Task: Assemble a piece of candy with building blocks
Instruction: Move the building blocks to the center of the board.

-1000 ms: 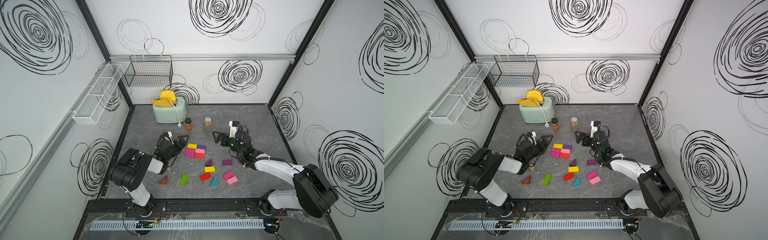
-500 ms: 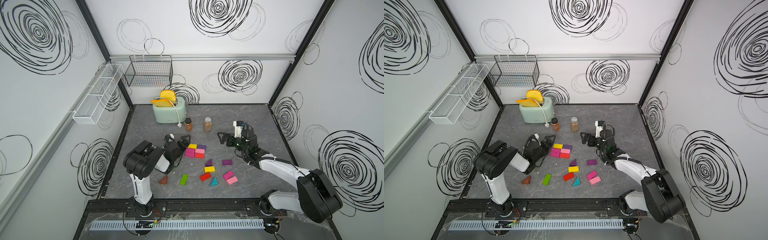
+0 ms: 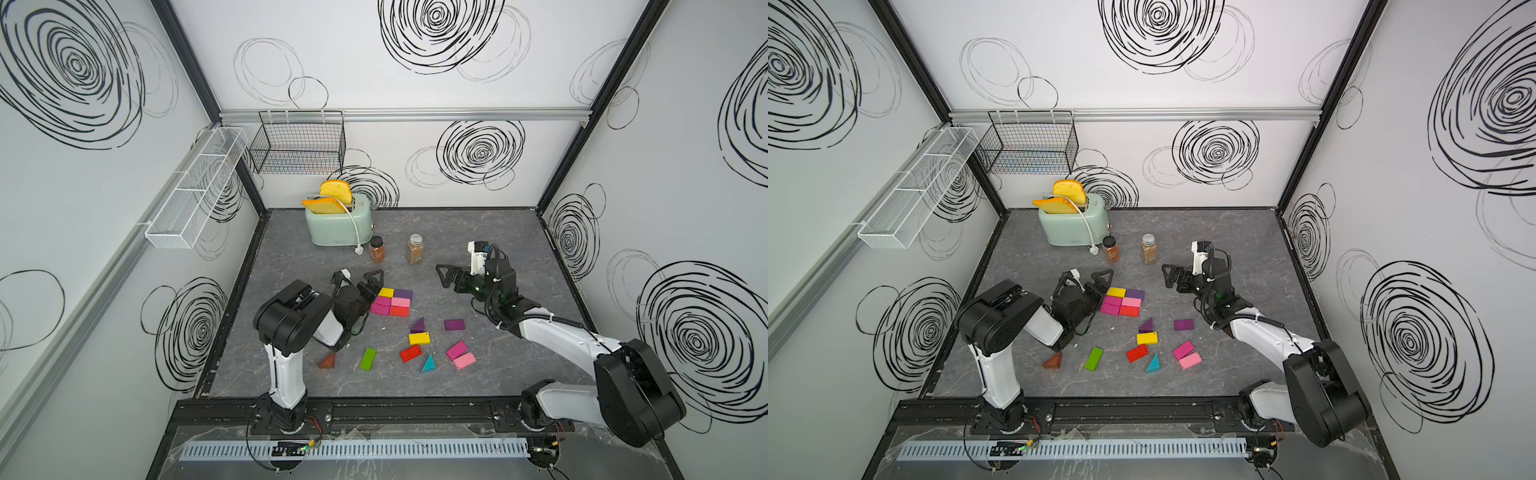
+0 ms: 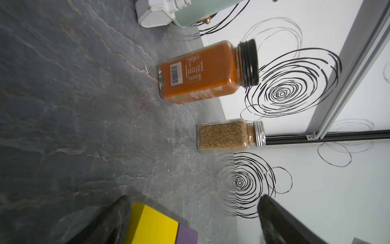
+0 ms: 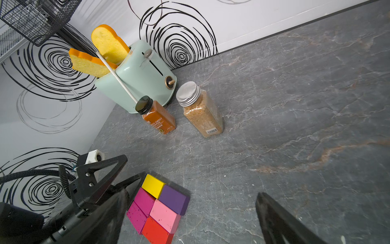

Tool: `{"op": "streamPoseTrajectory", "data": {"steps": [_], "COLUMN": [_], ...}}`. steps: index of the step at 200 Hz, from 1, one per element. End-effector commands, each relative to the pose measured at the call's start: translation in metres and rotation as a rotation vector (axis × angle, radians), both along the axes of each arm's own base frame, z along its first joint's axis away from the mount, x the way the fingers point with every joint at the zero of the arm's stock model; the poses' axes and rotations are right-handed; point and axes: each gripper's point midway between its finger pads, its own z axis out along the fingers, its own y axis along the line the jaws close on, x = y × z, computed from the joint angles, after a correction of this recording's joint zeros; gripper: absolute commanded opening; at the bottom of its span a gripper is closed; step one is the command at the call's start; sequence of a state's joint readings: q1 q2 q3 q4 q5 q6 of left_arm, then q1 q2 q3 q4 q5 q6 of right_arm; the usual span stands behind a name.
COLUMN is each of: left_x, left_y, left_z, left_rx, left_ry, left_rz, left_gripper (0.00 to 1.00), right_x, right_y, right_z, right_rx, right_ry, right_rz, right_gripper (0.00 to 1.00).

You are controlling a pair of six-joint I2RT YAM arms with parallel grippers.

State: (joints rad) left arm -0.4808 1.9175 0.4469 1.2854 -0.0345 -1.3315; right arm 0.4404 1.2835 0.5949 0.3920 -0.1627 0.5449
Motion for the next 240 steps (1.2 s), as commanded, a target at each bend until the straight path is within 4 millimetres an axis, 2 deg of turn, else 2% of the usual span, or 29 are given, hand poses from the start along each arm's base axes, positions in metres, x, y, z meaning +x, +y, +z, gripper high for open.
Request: {"op": "streamPoseTrajectory", "data": {"steps": [1,92,137,206,240], "left_x": [-0.005,-0.003,-0.005,-0.004,-0.005], "left_y": [0.004,-0.003,-0.003,-0.012,-0.006], "left_z": [-0.008,-0.012,-0.011,-0.010,-0.014], "left_rx": [-0.004,-0.008,0.007,0.046,0.049], "left_ry": [0.023,0.031,0.026,0.001,0.011], "left_rz": [0.036,0.021,0.010,-0.071,-0.062], "left_gripper": [0.98,0.98,0.98,0.98,0.98], "right_x": [-0.002,-0.002,-0.003,-0.001,-0.001], "right_y": [-0.002,-0.016,-0.018,-0.018,-0.018], "right_z": [0.003,-0.005,-0.011,-0.015,-0.018], "right_rx": [-0.003,-0.002,-0.003,-0.007,-0.008], "right_ry": [-0.005,0.009,0.020,0.030,0.038], "right_rz": [0.008,-0.015,-0.018,-0.018,-0.018], "right_gripper": [0.99,0.99,0.99,0.99,0.99]}}
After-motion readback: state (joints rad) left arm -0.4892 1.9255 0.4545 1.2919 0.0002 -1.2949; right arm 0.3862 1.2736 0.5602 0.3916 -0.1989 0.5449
